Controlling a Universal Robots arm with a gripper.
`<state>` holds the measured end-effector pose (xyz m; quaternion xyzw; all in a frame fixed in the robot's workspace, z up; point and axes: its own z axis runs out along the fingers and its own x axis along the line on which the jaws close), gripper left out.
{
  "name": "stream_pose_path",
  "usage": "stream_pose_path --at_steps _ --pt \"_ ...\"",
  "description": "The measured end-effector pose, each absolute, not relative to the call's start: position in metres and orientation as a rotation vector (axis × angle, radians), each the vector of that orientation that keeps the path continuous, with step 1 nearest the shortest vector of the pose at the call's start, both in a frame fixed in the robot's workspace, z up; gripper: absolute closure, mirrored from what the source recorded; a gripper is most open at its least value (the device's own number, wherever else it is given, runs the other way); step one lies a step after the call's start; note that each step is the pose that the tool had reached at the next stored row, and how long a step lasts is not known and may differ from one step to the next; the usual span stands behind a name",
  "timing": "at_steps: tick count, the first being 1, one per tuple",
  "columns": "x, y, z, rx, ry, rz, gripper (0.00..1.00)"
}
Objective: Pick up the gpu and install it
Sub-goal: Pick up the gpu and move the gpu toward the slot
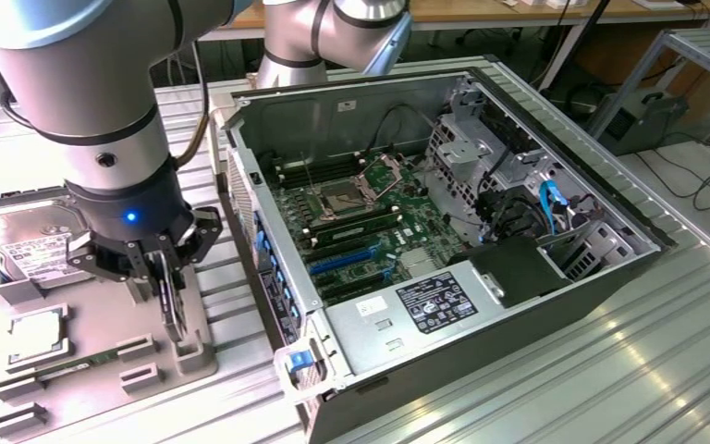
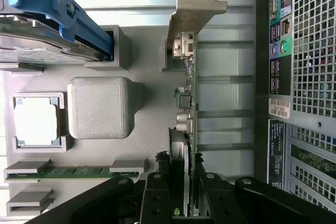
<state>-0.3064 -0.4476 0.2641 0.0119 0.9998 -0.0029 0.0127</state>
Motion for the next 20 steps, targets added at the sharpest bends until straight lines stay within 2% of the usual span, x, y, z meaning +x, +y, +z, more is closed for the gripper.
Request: stream_pose_path --at_steps 16,17,18,20 --pt "-0.306 -0.448 0.277 0.037 3.116 -0.014 0.73" --pt "-0.306 -0.448 0.279 0.037 3.116 -0.023 0.73" --pt "-0.306 -0.448 0.282 0.036 3.115 -0.08 0.73" --pt "-0.306 -0.448 0.295 0.036 3.115 -0.08 0.73"
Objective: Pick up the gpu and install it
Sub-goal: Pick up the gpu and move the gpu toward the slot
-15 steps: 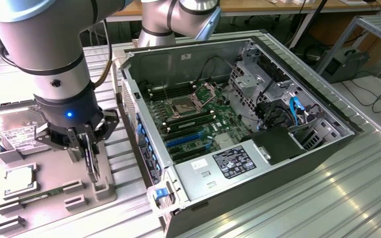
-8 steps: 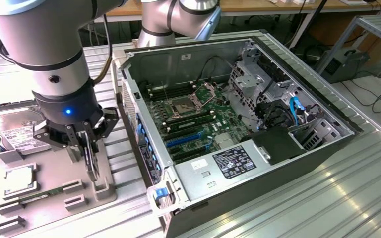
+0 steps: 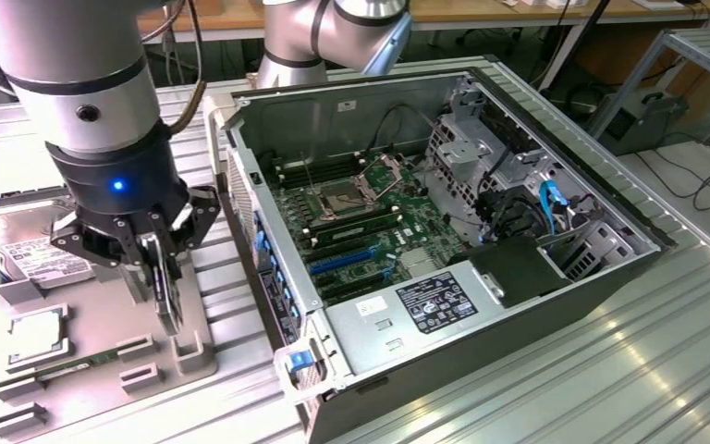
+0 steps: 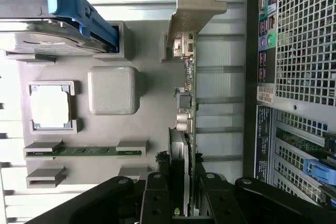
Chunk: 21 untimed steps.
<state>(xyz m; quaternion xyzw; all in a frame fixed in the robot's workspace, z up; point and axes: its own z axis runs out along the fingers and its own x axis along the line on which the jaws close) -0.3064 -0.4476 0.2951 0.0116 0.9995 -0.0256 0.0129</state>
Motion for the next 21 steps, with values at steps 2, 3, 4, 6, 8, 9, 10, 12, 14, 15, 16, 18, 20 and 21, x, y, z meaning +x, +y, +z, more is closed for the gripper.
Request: stream_pose_path --at_steps 2,3,4,6,8,9,10,12,14,15,16,18,20,21 --pt "-0.306 -0.448 0.307 0.036 3.115 -0.08 0.73" --pt "-0.306 -0.448 0.316 0.036 3.114 -0.08 0.73" --pt "-0.306 -0.448 0.324 0.036 3.115 -0.08 0.73" --pt "-0.306 -0.448 0.335 0.036 3.115 -0.08 0.73" --pt "-0.306 -0.448 0.349 0.036 3.115 -0.08 0.73" --pt "-0.306 -0.448 0.36 0.036 3.115 -0.08 0.73" --pt "-0.306 -0.448 0.362 0.036 3.115 -0.08 0.73" --pt "-0.306 -0.448 0.363 0.036 3.115 -0.08 0.73" --pt "-0.306 -0.448 0.365 0.035 3.114 -0.08 0.73" --pt "-0.306 -0.448 0.365 0.034 3.114 -0.08 0.73" --pt "-0.306 -0.448 0.366 0.032 3.115 -0.08 0.73" --pt "-0.306 -0.448 0.367 0.025 3.114 -0.08 0.73" --pt "-0.306 -0.448 0.368 0.02 3.115 -0.08 0.73" --pt "-0.306 -0.448 0.369 0.02 3.115 -0.08 0.73"
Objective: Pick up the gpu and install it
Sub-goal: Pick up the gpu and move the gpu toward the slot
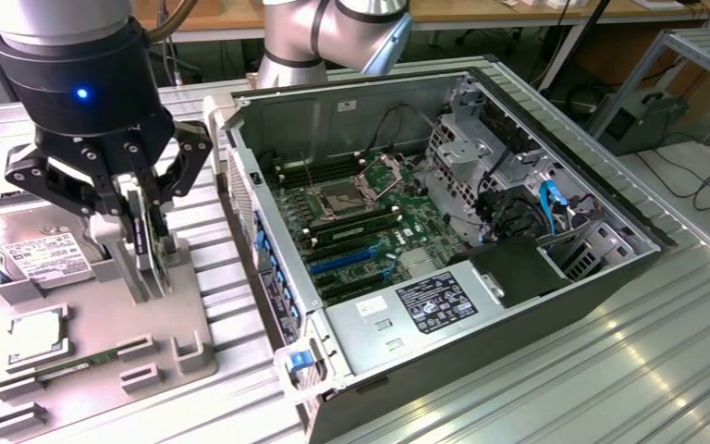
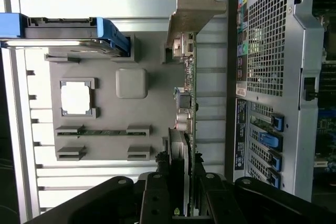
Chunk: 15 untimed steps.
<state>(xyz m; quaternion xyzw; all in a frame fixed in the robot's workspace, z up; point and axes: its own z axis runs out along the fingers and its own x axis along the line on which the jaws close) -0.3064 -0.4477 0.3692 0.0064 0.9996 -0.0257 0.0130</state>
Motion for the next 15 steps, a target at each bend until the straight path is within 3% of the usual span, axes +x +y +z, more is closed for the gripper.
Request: stream_pose_path --at_steps 15 --pt "-0.306 -0.448 0.385 0.02 3.115 -0.08 0.73"
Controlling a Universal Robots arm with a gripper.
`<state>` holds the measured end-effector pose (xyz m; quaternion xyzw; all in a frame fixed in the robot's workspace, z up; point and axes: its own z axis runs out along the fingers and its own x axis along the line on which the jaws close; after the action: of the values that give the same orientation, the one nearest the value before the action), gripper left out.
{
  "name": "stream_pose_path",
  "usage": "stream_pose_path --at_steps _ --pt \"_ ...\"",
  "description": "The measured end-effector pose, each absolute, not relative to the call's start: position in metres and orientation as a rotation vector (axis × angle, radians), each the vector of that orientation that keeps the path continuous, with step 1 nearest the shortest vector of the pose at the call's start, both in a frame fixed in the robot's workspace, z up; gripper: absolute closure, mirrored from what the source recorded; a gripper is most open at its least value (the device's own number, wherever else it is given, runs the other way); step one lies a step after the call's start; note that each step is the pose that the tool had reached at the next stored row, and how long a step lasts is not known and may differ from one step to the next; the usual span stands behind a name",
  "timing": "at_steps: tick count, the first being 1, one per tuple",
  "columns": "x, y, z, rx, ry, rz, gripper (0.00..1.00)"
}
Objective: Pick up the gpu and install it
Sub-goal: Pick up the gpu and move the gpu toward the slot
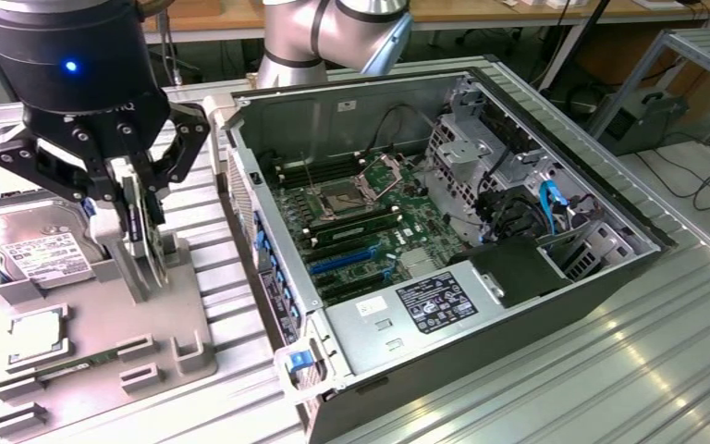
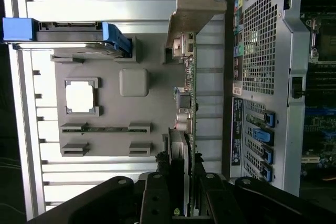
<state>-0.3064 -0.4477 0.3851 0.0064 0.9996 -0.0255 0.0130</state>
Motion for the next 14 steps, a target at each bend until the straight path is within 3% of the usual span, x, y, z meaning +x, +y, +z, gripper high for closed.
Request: stream_pose_path --at_steps 14 --pt "-0.306 -0.448 0.403 0.02 3.115 -0.08 0.73"
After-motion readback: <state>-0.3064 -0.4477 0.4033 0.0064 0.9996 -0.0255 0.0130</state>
